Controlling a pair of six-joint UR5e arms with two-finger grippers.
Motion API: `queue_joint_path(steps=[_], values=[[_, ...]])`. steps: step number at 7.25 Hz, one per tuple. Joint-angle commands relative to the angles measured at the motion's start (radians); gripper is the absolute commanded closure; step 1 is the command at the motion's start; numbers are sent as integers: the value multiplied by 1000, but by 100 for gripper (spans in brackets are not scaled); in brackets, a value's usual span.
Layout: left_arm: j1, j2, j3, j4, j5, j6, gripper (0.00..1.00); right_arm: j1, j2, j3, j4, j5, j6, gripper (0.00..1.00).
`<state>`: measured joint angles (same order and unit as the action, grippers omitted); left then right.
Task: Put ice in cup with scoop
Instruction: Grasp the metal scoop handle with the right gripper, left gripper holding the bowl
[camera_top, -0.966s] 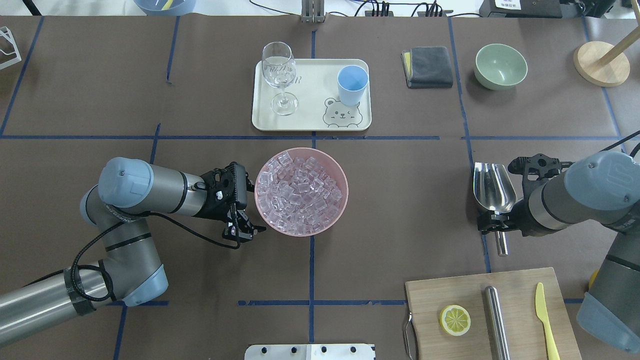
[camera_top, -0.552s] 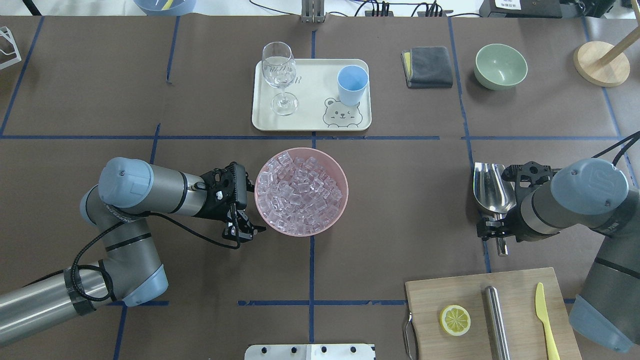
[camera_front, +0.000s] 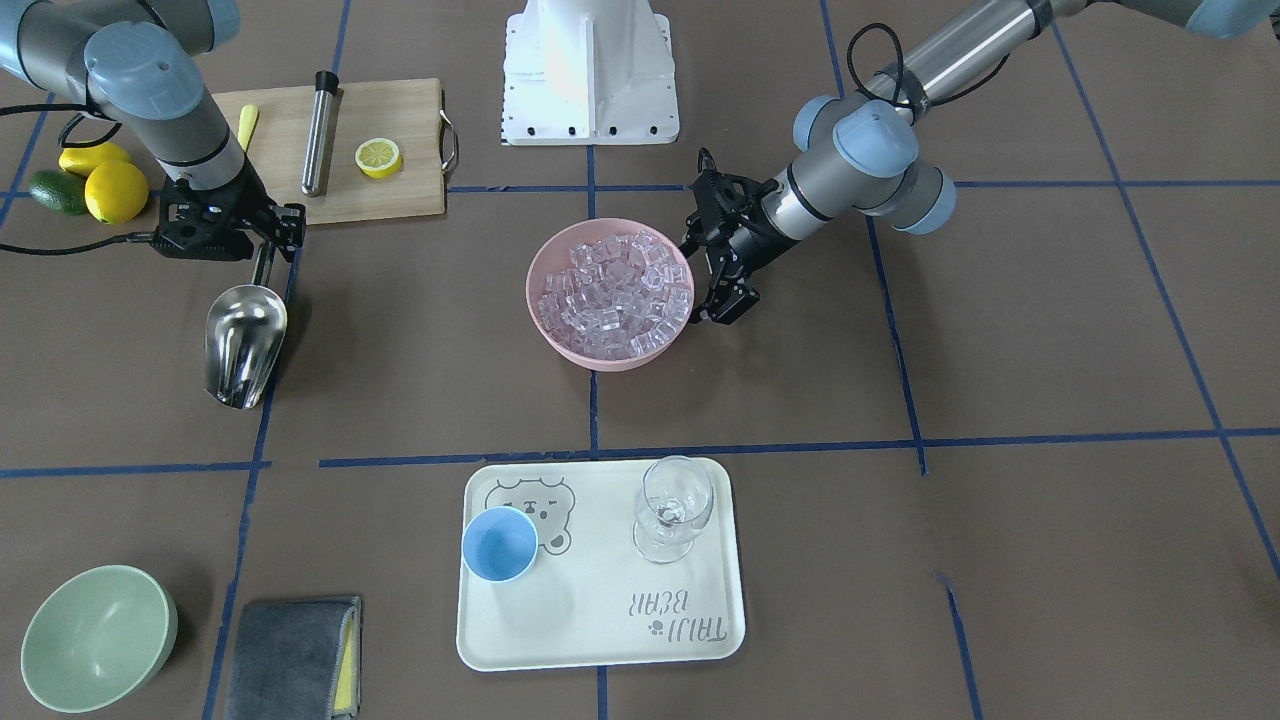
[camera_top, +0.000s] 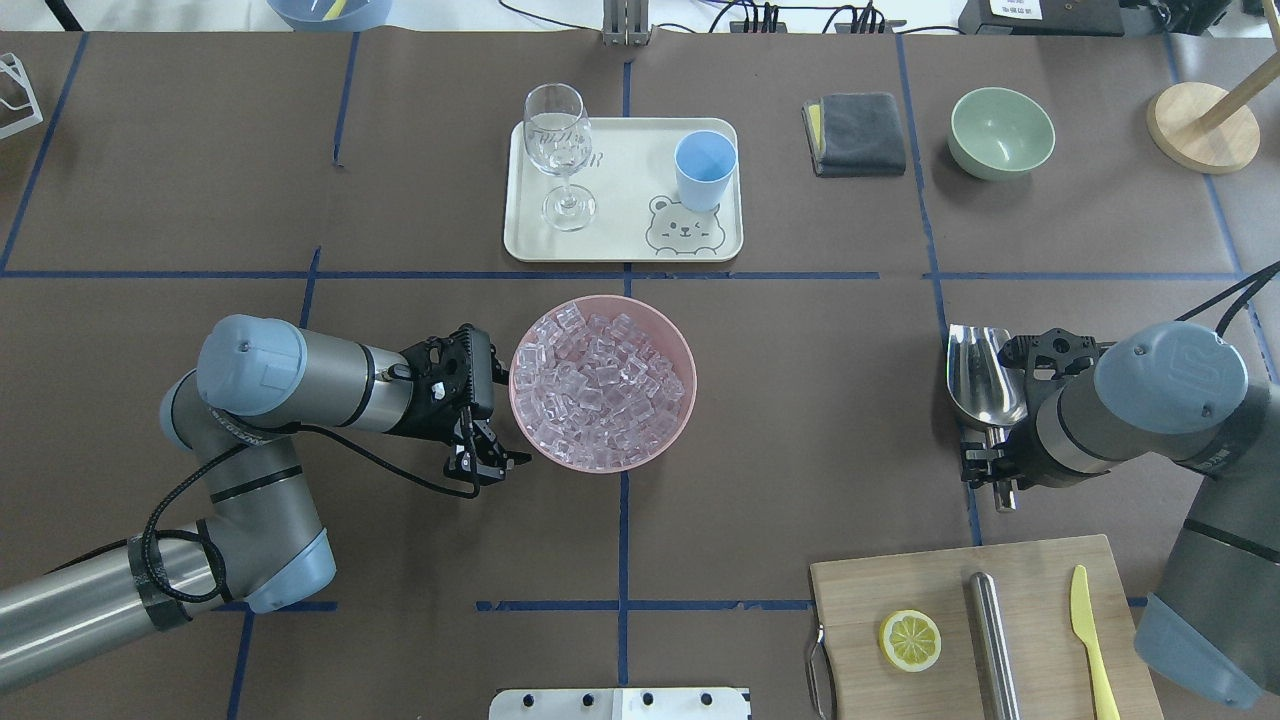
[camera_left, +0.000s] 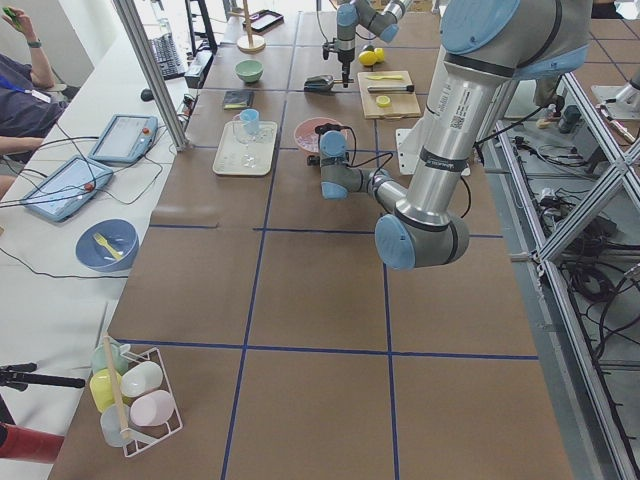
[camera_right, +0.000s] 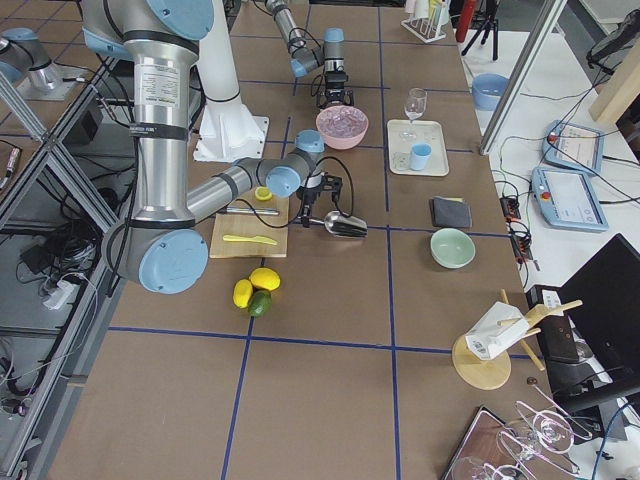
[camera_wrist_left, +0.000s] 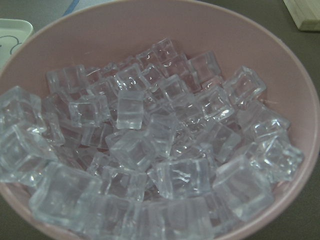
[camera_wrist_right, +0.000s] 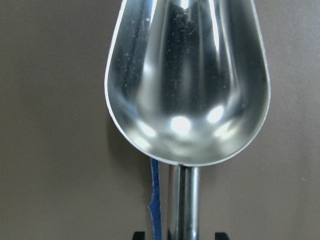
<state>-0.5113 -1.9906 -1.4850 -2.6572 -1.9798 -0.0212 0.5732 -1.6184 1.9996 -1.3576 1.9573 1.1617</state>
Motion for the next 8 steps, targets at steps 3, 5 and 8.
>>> queue_joint_path(steps=[3, 5, 8], values=[[-1, 0, 0, -1, -1, 0, 0, -12, 0, -1, 0, -3, 1, 96], [-1, 0, 0, -1, -1, 0, 0, -9, 3, 10, -1, 5, -10, 100], [-1, 1, 0, -1, -1, -2, 0, 5, 3, 80, -11, 0, -13, 100]])
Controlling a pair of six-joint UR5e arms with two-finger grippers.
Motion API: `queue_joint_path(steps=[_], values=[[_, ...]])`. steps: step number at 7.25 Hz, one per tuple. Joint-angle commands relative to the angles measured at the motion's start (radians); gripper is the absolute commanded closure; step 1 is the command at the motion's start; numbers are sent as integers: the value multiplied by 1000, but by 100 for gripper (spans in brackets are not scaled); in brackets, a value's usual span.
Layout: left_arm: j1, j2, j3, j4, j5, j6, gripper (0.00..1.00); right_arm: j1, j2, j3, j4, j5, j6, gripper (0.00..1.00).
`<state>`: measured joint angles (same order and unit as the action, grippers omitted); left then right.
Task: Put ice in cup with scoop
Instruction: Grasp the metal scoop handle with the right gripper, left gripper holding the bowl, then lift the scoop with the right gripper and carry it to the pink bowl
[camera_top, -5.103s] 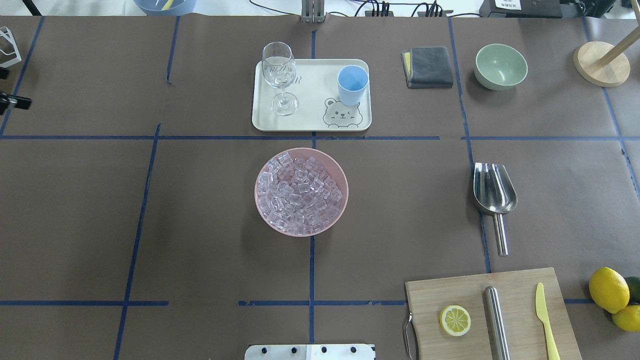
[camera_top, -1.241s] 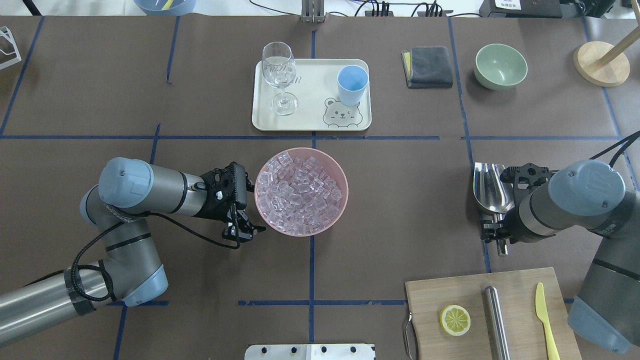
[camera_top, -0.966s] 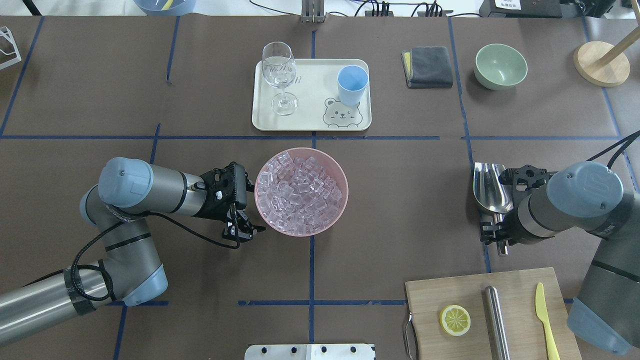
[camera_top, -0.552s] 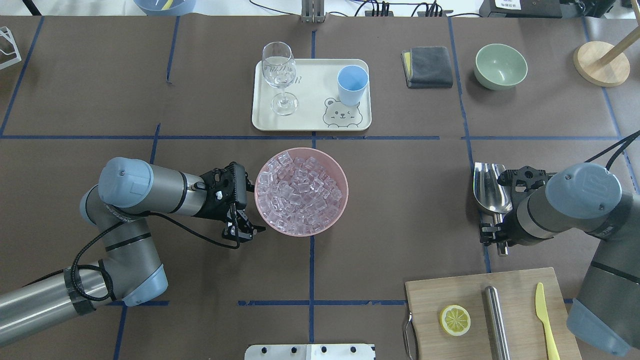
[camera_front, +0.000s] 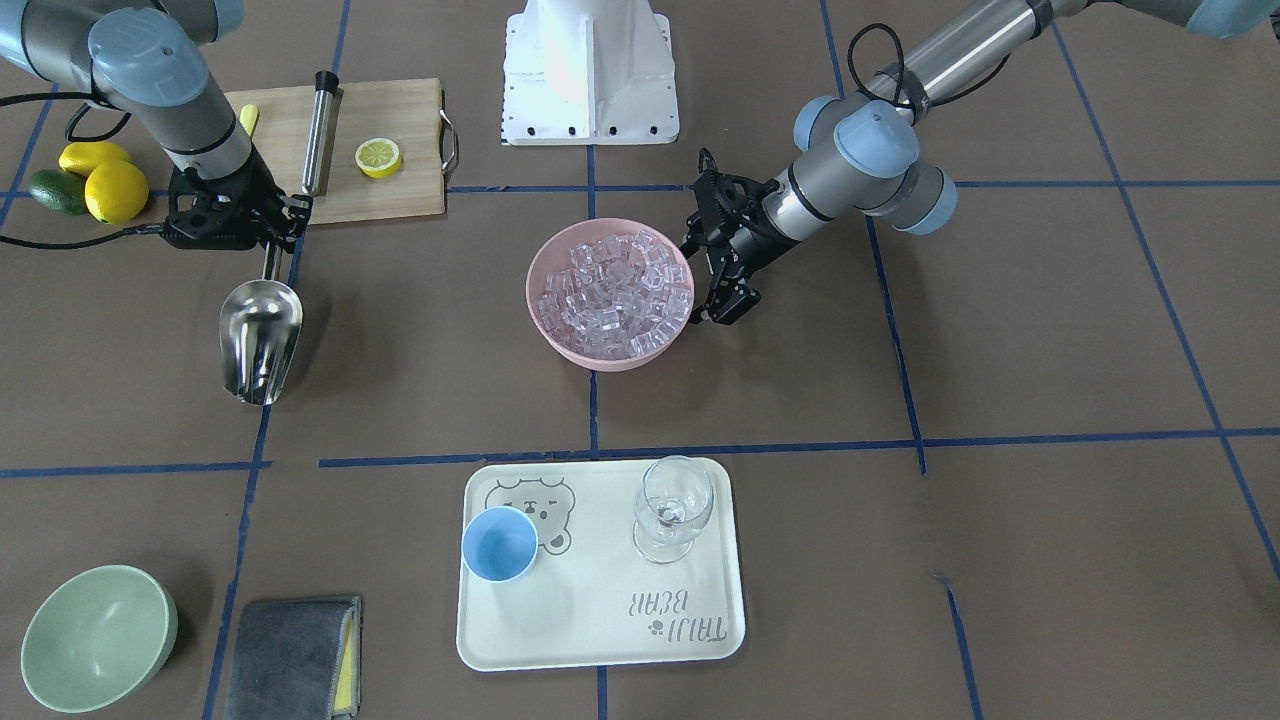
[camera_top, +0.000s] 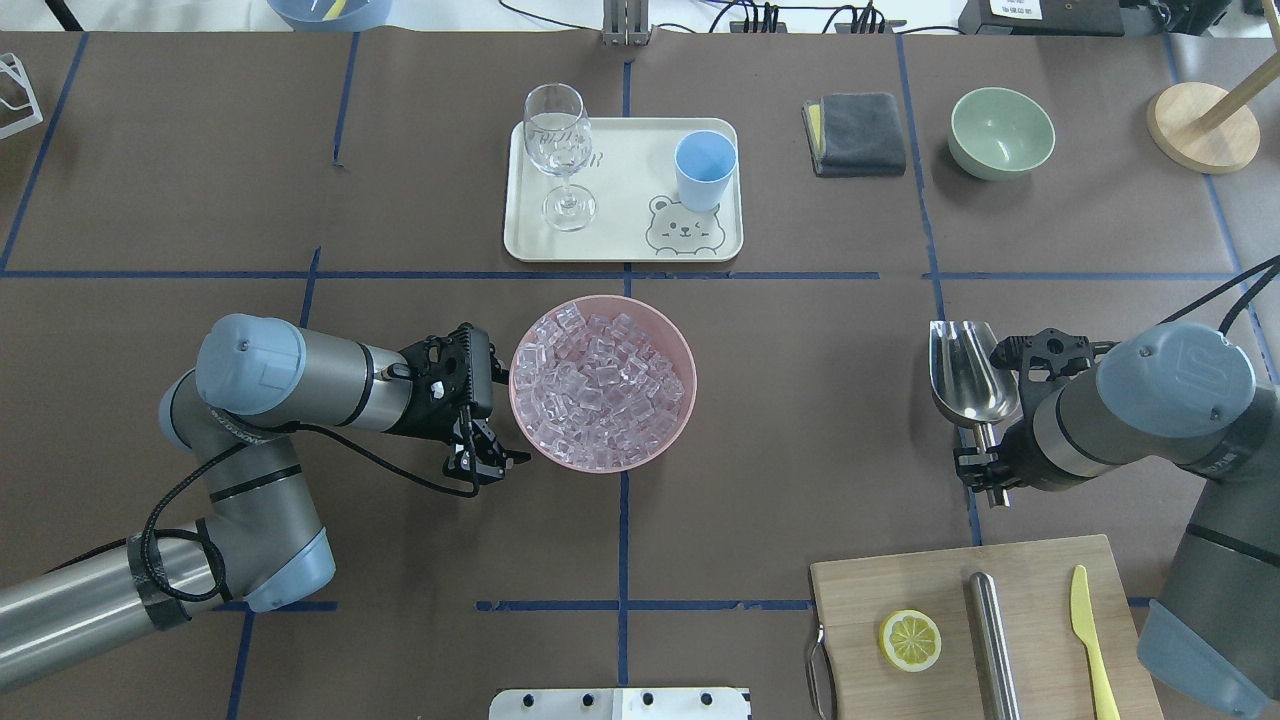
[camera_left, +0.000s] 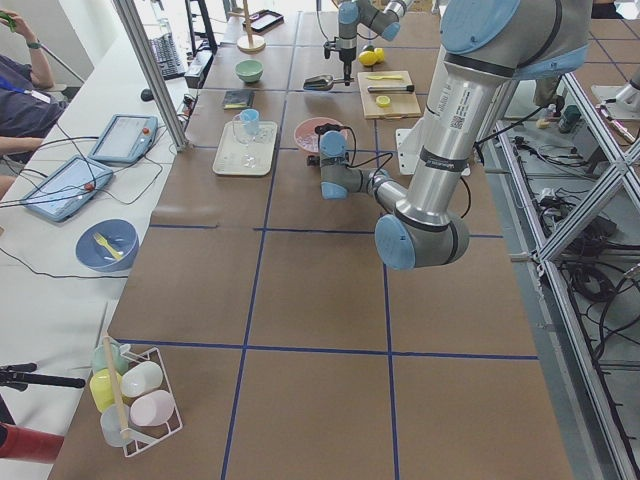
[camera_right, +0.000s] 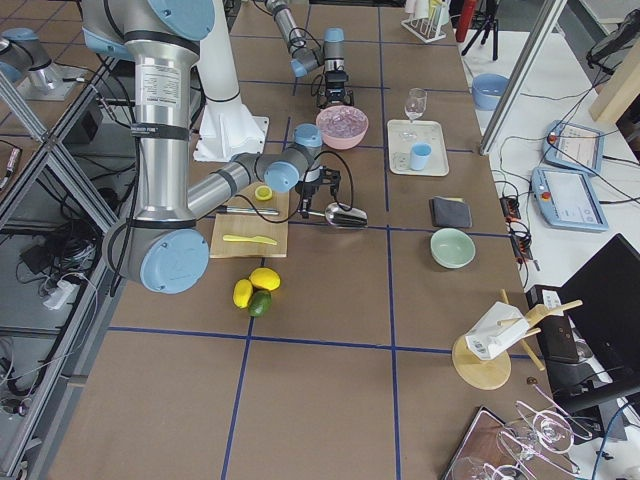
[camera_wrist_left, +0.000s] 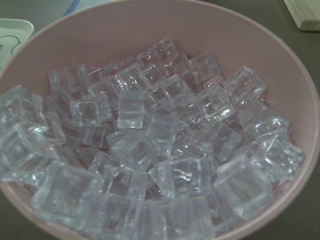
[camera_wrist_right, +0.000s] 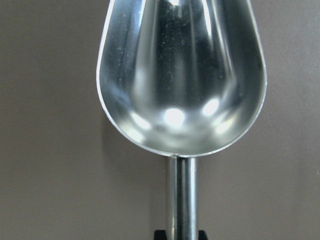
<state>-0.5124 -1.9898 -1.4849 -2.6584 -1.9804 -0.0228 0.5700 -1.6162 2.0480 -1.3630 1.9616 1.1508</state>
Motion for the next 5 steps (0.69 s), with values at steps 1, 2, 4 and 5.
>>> queue_joint_path(steps=[1, 2, 4, 5], values=[[-2, 2, 0, 0, 0, 0, 0, -7, 27, 37, -16, -7, -28, 100], [-2, 2, 0, -2, 0, 0, 0, -10, 50, 46, -45, -45, -231, 100], [-3, 3, 0, -2, 2, -2, 0, -6, 55, 64, -48, -138, -655, 100], [-3, 3, 0, -2, 0, -2, 0, 14, 62, 67, -56, -132, -749, 100]])
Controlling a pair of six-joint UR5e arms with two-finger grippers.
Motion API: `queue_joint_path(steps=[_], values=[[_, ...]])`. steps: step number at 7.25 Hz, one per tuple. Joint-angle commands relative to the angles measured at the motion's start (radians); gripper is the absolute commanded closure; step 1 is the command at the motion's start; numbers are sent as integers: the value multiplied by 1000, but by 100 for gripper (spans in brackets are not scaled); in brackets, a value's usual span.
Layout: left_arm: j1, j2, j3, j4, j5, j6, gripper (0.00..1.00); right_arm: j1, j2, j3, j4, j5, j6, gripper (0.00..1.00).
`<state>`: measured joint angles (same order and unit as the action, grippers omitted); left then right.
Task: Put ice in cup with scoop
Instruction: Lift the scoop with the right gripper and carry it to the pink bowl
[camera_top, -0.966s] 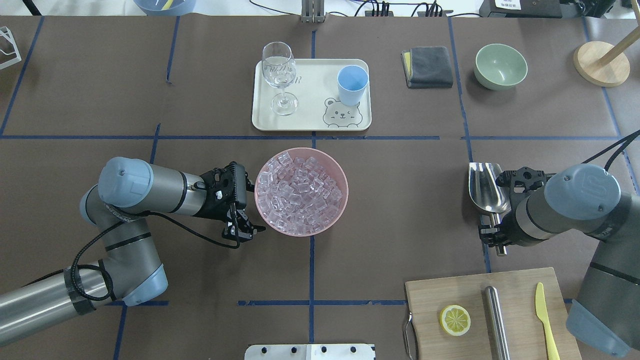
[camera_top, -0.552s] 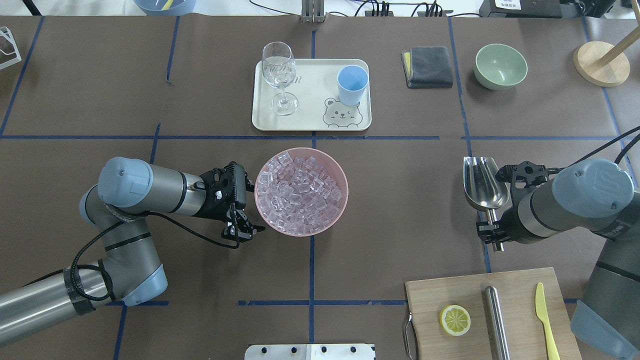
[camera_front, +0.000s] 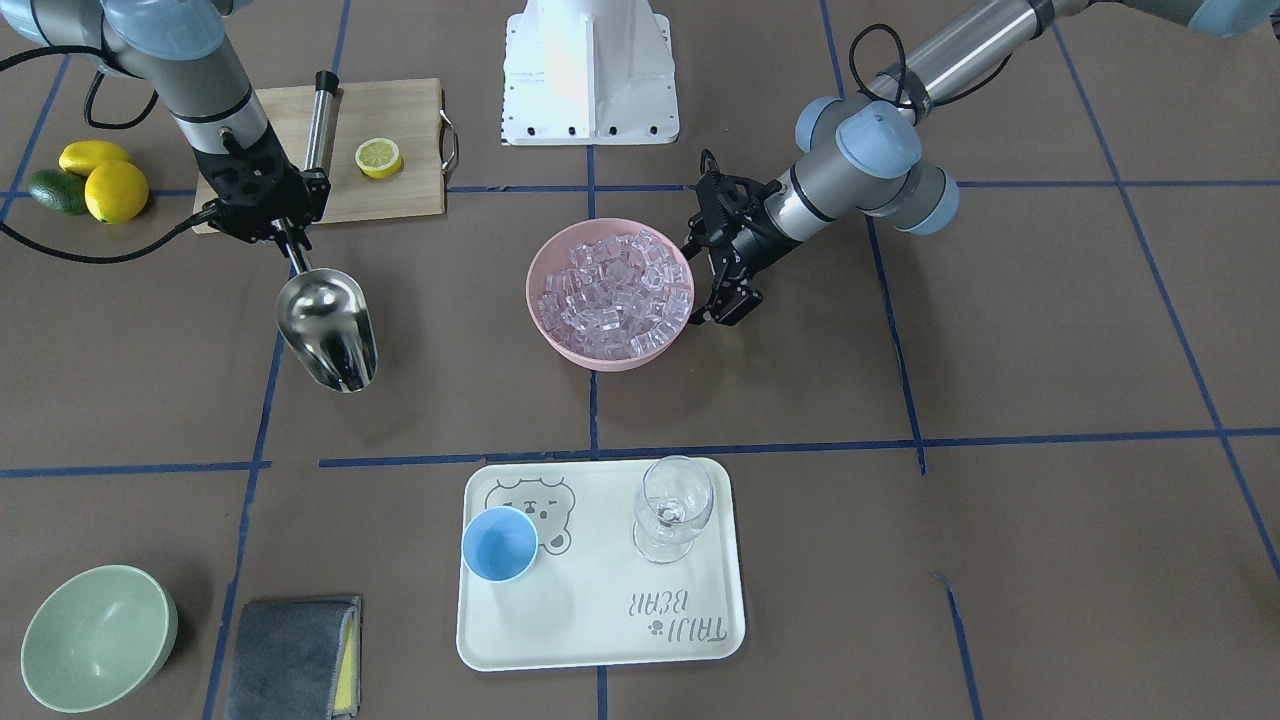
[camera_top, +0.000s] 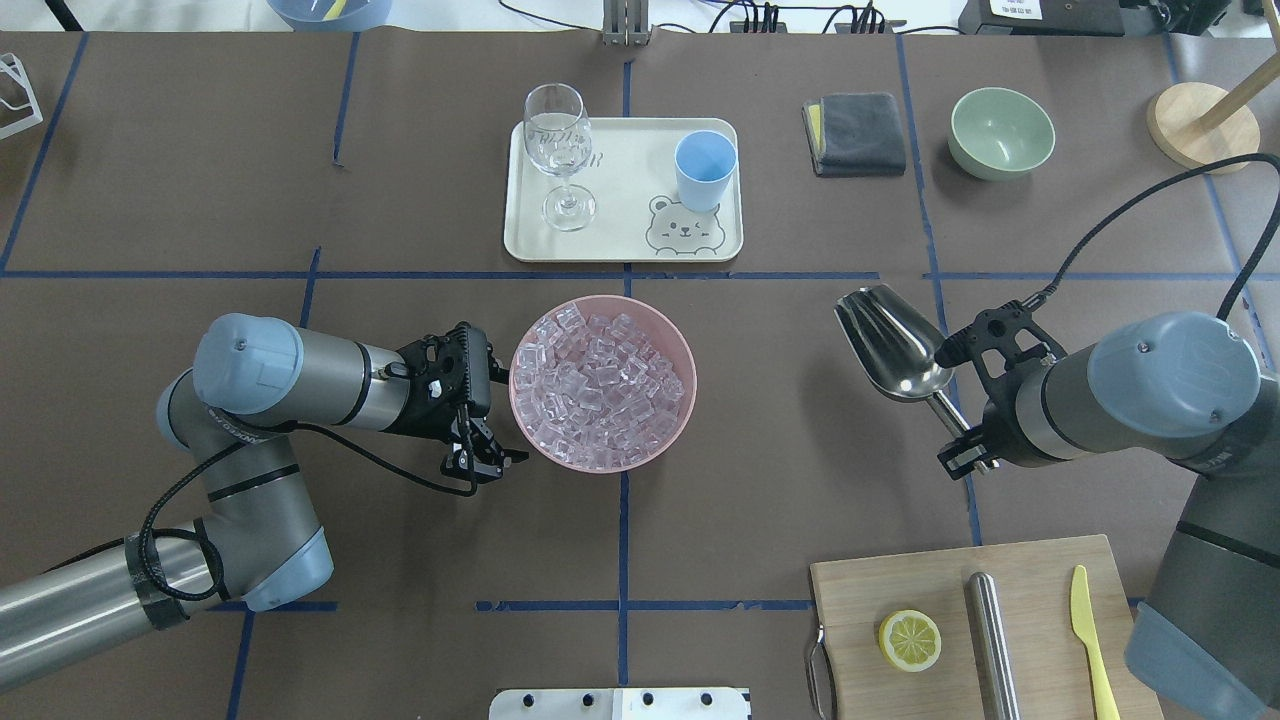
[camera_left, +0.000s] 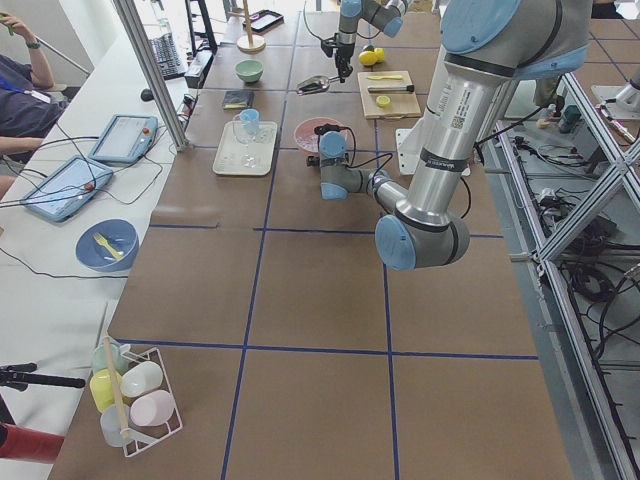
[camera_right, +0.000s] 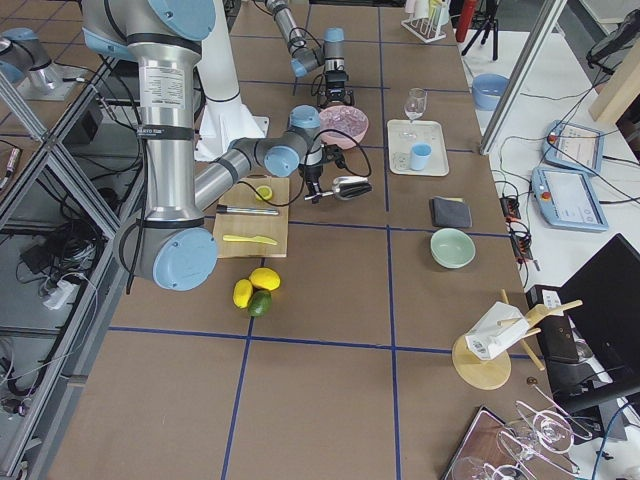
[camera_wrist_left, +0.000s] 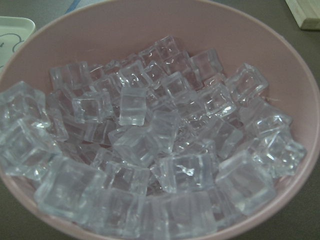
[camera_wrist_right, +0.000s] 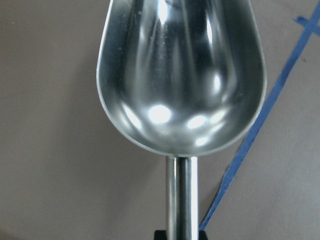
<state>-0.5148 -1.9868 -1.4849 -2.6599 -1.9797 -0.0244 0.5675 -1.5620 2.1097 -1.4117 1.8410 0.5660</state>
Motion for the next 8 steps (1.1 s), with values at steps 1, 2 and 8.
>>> queue_joint_path(steps=[1, 2, 8], values=[[-1, 2, 0, 0, 1, 0, 0, 11, 40, 30, -91, -3, -207, 100], [-1, 2, 0, 0, -1, 0, 0, 12, 148, 59, -275, 1, -213, 100], [-1, 3, 2, 0, 10, -2, 0, -53, 615, 46, -884, 3, -387, 100]])
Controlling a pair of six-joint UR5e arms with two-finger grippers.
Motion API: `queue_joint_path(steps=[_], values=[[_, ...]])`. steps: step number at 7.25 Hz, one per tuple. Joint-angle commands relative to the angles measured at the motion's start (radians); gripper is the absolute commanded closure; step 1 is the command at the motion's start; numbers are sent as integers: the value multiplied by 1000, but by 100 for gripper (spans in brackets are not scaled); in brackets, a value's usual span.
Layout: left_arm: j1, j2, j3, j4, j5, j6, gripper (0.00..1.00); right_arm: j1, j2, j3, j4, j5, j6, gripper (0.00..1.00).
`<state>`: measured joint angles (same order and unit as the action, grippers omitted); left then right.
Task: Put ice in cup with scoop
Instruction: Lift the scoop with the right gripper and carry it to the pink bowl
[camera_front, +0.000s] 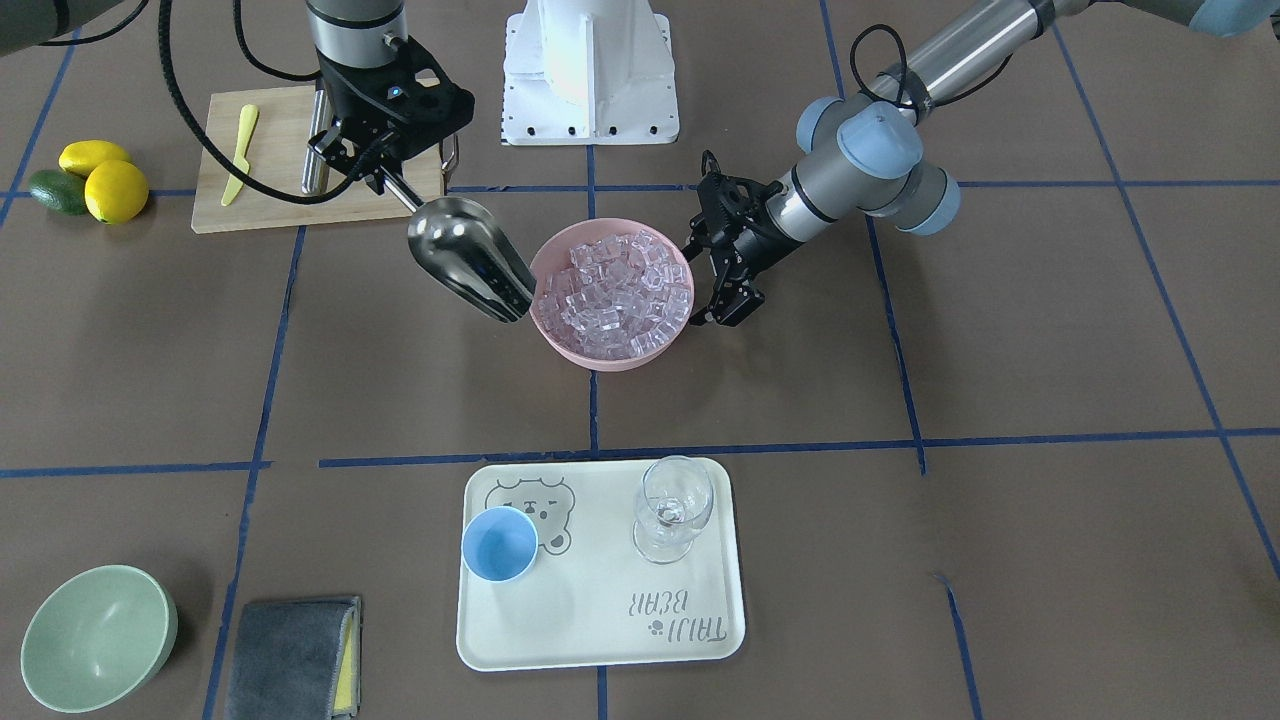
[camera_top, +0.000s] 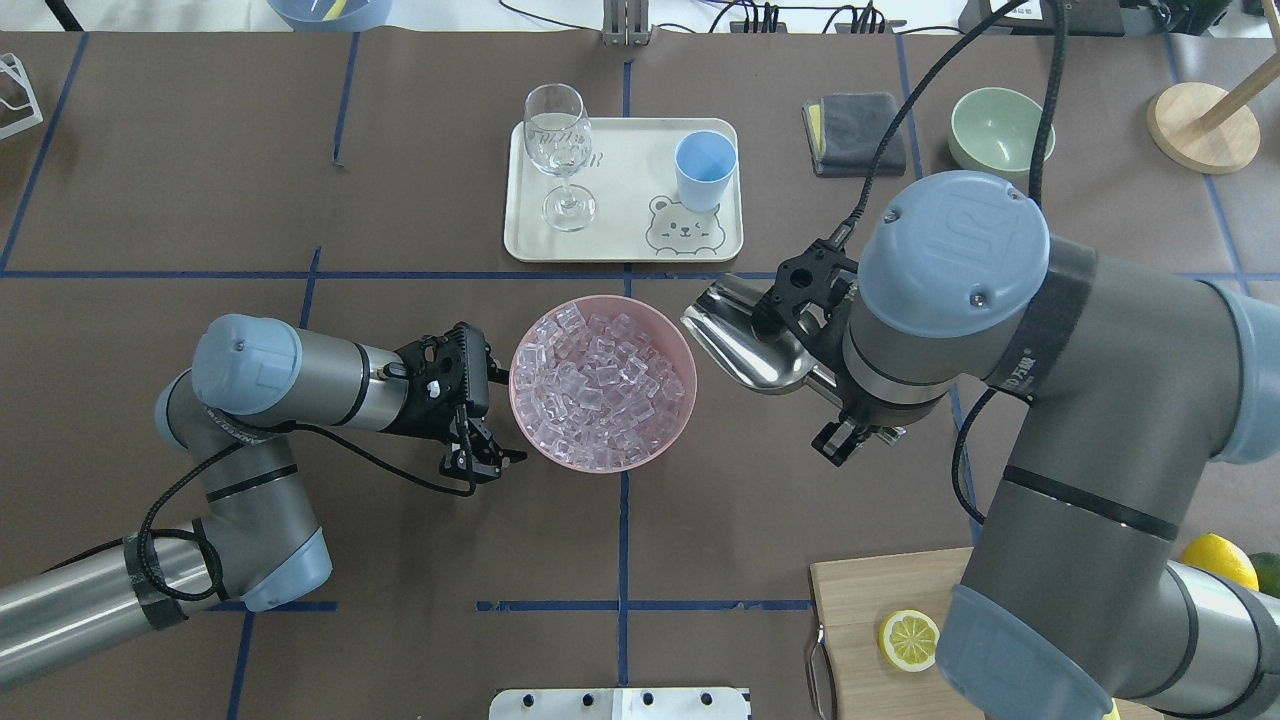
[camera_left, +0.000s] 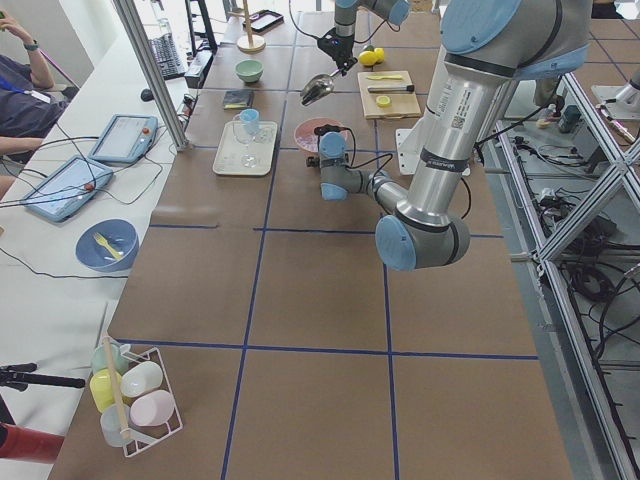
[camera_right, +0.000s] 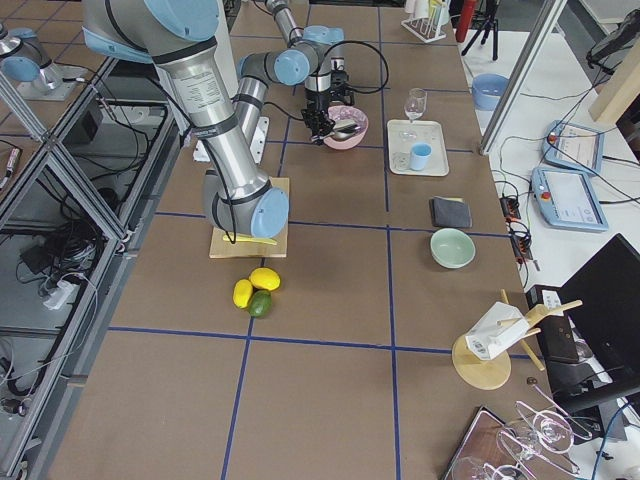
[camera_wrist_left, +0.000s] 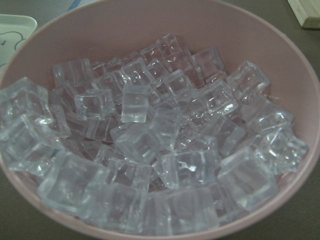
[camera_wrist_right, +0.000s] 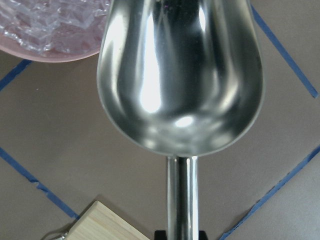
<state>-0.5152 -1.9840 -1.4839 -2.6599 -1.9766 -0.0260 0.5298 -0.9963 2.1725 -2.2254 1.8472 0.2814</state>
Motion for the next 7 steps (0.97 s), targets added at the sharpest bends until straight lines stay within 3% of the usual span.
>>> queue_joint_path(steps=[1, 3, 7], values=[[1, -2, 8, 0, 28, 0, 0, -24, 124, -58, -177, -14, -141, 100], [3, -4, 13, -3, 28, 0, 0, -24, 203, -123, -288, -16, -229, 100], [3, -4, 16, -21, 28, 0, 0, -36, 329, -342, -290, -17, -234, 100]])
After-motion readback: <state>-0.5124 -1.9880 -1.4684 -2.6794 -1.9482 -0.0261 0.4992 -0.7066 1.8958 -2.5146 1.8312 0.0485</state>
